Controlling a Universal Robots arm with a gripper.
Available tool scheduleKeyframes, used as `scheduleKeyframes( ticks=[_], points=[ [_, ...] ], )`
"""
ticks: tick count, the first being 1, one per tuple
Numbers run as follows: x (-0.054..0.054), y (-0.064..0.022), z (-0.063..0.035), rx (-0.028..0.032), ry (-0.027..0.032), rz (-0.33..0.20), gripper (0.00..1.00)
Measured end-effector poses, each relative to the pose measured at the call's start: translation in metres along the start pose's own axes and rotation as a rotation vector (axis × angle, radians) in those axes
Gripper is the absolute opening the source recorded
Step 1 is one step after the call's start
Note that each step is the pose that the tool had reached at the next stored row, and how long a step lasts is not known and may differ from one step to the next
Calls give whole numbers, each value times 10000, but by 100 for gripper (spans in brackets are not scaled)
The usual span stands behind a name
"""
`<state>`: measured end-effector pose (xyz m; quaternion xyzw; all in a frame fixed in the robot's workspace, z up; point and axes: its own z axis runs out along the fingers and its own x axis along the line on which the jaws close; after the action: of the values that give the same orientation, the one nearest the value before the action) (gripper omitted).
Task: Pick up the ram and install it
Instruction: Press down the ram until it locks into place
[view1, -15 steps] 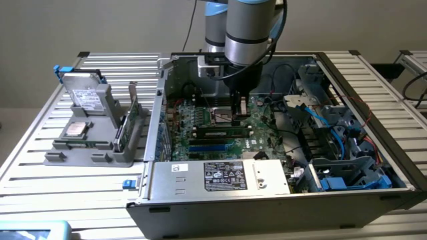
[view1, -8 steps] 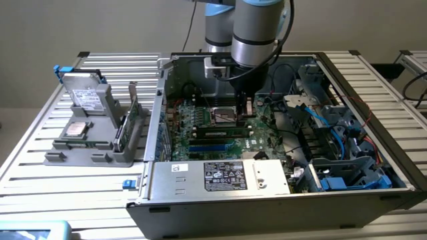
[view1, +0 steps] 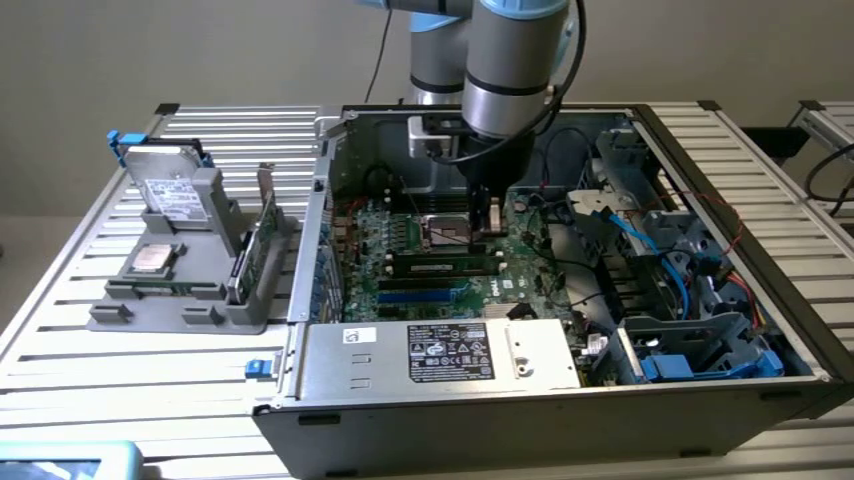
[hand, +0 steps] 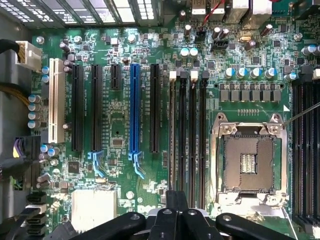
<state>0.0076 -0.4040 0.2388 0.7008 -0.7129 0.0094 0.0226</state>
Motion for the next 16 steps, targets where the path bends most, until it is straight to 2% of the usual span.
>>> scheduleKeyframes(
  ticks=[8,12,16],
  points=[
    [-13,-5,37,30,-5,380,11],
    [-18,-5,48,33,2,397,11],
    [-22,-5,51,82,24,369,11]
  ],
)
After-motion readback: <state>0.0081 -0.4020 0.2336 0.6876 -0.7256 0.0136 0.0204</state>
